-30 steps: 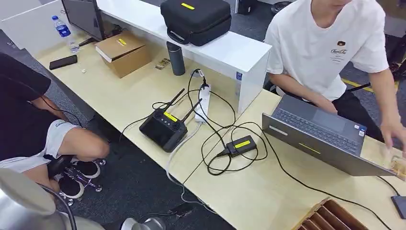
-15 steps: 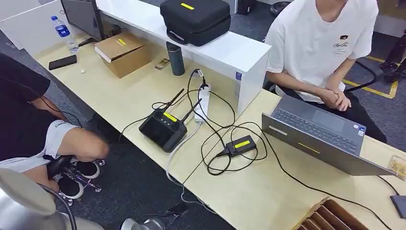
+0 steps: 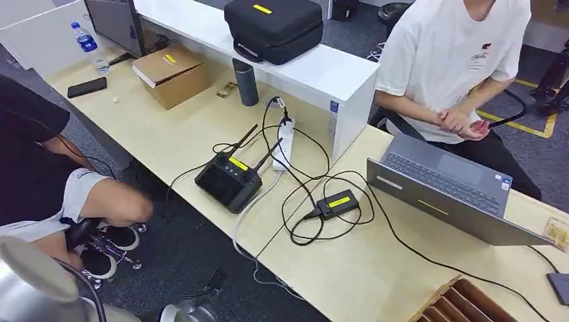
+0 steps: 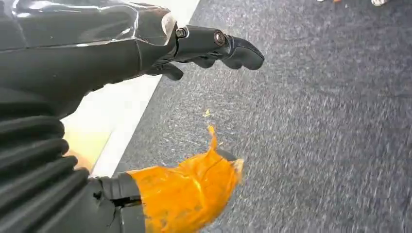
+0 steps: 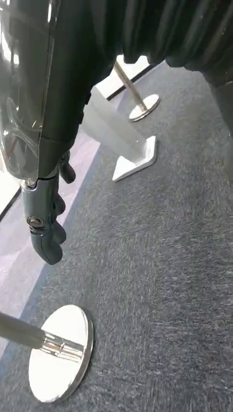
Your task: Pass the card to the sensor for recognition and then transmit it.
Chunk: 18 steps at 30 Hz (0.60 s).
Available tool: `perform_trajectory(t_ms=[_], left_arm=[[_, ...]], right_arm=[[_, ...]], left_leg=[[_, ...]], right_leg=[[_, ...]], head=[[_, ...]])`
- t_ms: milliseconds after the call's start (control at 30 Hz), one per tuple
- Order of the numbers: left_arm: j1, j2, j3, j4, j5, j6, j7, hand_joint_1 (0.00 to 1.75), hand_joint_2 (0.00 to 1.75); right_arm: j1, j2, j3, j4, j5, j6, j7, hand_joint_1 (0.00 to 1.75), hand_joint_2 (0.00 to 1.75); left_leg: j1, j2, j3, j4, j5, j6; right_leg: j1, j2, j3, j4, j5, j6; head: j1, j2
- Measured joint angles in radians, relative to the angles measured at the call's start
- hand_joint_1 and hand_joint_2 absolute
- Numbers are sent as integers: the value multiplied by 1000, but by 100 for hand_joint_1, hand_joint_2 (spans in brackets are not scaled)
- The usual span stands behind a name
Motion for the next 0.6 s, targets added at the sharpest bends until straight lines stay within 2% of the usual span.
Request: perform_trajectory(t_ms=[200, 267, 300, 333, 367, 433, 500, 533, 600], left_arm=[[0, 2, 2, 0, -8, -20, 18, 0, 0], [0, 2, 2, 0, -20, -39, 26, 0, 0], [0, 3, 2, 0, -31, -61, 34, 0, 175], [-1, 4, 1, 0, -44, -97, 44, 0, 175], [-2, 6, 0, 0, -57, -153, 56, 0, 175], [-5, 7, -5, 0, -73, -242, 77, 0, 175], [-11, 6, -8, 0, -74, -381, 108, 0, 175], [-13, 4, -8, 0, -72, -434, 115, 0, 175], [-14, -6, -8, 0, -61, -511, 111, 0, 175]], right_arm=[[-1, 15, -15, 1, 12, 16, 3, 0, 175], [-1, 19, -16, 2, 13, 53, 20, 0, 175], [-2, 21, -17, 3, 14, 90, 34, 0, 175], [-4, 23, -18, 5, 10, 158, 52, 0, 175], [-6, 23, -20, 7, 4, 259, 75, 0, 175], [-7, 29, -26, 9, -5, 393, 104, 0, 175], [-7, 34, -30, 9, -6, 534, 119, 0, 175], [-7, 36, -30, 9, -2, 590, 121, 0, 175], [-8, 42, -30, 9, 13, 615, 115, 0, 175]], left_leg=[[0, 0, 0, 0, 0, 0], [0, 0, 0, 0, 0, 0], [0, 0, 0, 0, 0, 0], [0, 0, 0, 0, 0, 0], [0, 0, 1, 0, 0, 0], [0, 0, 1, 0, 0, 0], [0, 1, 1, 0, 0, 0], [0, 1, 0, 0, 0, 0], [0, 1, 1, 0, 0, 0]], right_leg=[[0, 0, 0, 0, 0, 0], [0, 0, 0, 0, 0, 0], [0, 0, 0, 0, 0, 0], [0, 0, 0, 0, 0, 0], [0, 0, 0, 0, 0, 0], [0, 0, 0, 0, 0, 0], [0, 1, 0, 0, 0, 0], [0, 1, 0, 0, 0, 0], [0, 1, 0, 0, 0, 0]], head=[[0, 0], [0, 0], [0, 0], [0, 0], [0, 0], [0, 0], [-1, 0], [0, 0], [0, 0]])
